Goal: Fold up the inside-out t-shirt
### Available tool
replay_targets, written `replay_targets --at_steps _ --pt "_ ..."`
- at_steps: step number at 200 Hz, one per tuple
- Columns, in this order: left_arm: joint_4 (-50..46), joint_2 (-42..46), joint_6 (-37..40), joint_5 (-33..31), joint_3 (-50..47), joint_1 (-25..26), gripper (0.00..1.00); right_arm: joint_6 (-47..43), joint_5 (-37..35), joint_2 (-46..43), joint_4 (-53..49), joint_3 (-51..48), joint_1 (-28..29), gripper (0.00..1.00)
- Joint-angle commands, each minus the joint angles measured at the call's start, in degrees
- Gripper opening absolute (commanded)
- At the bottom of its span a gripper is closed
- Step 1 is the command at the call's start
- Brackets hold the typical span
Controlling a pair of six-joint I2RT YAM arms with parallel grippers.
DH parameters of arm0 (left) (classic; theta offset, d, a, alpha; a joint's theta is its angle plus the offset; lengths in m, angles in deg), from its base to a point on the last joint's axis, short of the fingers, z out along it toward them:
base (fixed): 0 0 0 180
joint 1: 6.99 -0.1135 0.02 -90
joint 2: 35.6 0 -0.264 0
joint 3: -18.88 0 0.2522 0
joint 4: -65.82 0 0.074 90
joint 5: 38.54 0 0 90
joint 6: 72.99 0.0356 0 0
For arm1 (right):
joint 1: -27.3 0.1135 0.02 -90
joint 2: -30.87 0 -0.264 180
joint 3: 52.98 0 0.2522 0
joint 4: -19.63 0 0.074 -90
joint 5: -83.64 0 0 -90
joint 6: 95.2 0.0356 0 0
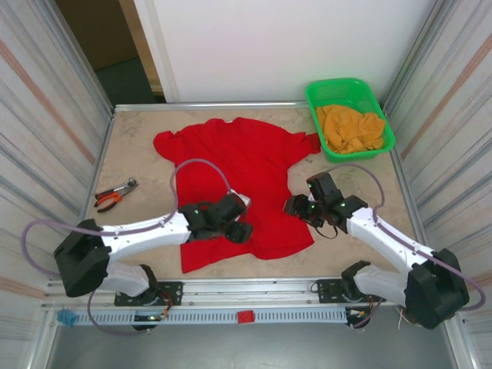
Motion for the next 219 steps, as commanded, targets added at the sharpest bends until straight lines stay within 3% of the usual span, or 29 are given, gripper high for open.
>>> replay_targets --at_steps 1,44,67,80,106,124,148,179,205,219 --pt "0.3 -3.8 1.0 -7.5 1.1 3.8 0.67 0.2 -0.5 -2.4 -1.6 -0.9 -1.3 0.58" --pt "0.4 -11.7 1.6 -9.3 5.1 5.8 0.63 0.1 -0.3 -4.4 -2.3 -2.1 -1.7 0.58" --pt "1.3 -12.6 1.5 -9.2 5.2 5.9 0.56 0.4 -0.5 -5.7 -2.7 -2.7 -1.8 0.59" --pt "1.6 -12.6 1.5 -9.0 5.0 5.8 0.46 0.6 -0.5 -5.7 -2.7 -3.0 -1.8 0.59" --pt "1.9 -11.5 1.1 -8.6 4.3 5.8 0.10 0.9 0.2 -7.4 -2.7 -2.9 -1.7 0.59" --pt "1.0 -8.7 0.4 -9.0 4.1 5.8 0.00 1.0 1.2 -7.6 -2.7 -2.5 -1.3 0.59" --pt "-0.1 -3.3 0.2 -8.6 4.1 5.8 0.00 2.9 2.2 -7.6 -1.6 -1.7 1.9 0.59" --pt "-1.2 2.4 -0.4 -9.3 3.7 5.7 0.00 8.3 -0.1 -6.3 2.0 -1.1 10.1 0.60" --pt "-1.1 5.8 -1.6 -9.7 2.1 5.7 0.00 15.3 -3.4 -4.4 6.2 -1.3 16.5 0.65" --pt "-0.9 7.1 -2.5 -9.8 1.2 5.7 0.00 21.5 -5.9 -4.6 8.7 -1.8 19.7 0.72"
